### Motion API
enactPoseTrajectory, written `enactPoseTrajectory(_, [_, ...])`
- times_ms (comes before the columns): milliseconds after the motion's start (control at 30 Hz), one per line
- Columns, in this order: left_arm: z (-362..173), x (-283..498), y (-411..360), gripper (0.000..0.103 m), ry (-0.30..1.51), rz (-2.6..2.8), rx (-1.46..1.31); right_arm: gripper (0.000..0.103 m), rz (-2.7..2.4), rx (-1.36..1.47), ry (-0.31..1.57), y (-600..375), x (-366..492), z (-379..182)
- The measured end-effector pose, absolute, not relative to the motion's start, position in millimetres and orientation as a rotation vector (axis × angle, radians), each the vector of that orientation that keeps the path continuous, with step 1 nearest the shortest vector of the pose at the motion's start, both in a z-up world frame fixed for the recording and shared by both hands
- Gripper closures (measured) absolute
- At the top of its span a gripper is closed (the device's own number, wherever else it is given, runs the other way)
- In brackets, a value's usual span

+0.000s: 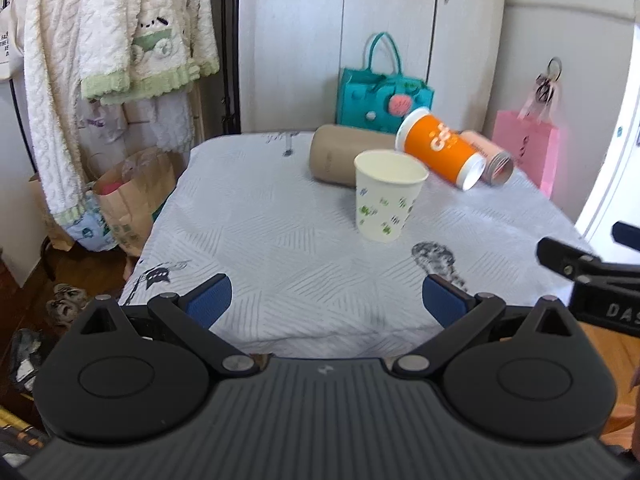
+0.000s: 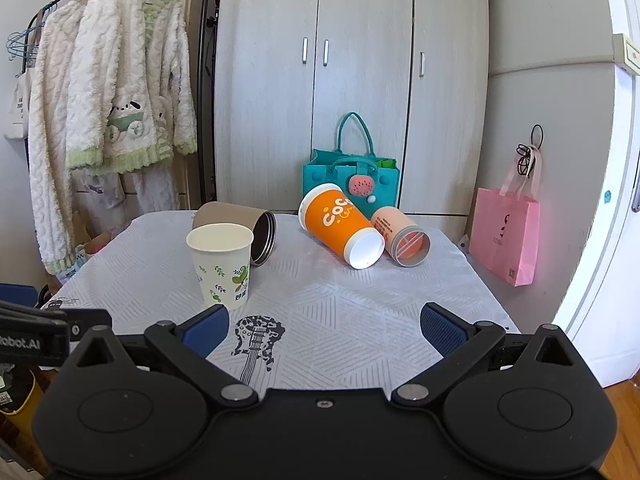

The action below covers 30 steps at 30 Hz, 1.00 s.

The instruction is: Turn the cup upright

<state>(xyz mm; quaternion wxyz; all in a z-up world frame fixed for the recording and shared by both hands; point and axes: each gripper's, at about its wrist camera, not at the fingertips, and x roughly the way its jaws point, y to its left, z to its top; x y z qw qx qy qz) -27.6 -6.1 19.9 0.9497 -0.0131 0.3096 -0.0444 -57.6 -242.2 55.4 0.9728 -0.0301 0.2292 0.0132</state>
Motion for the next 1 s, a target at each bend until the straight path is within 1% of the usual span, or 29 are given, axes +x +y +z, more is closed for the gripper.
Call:
enactPoseTrajectory(500, [19.1, -34.5, -1.2, 0.000, 0.544, -0.075, -0.048, 0.000, -0.006, -0.058, 0.458, -245.1, -61.1, 55.8])
enactPoseTrajectory(1000, [10.2, -34.3, -7.4, 0.000, 0.579, -0.053, 0.006, 0.000, -0.015, -0.106, 0.446, -241.9, -64.7, 51.5])
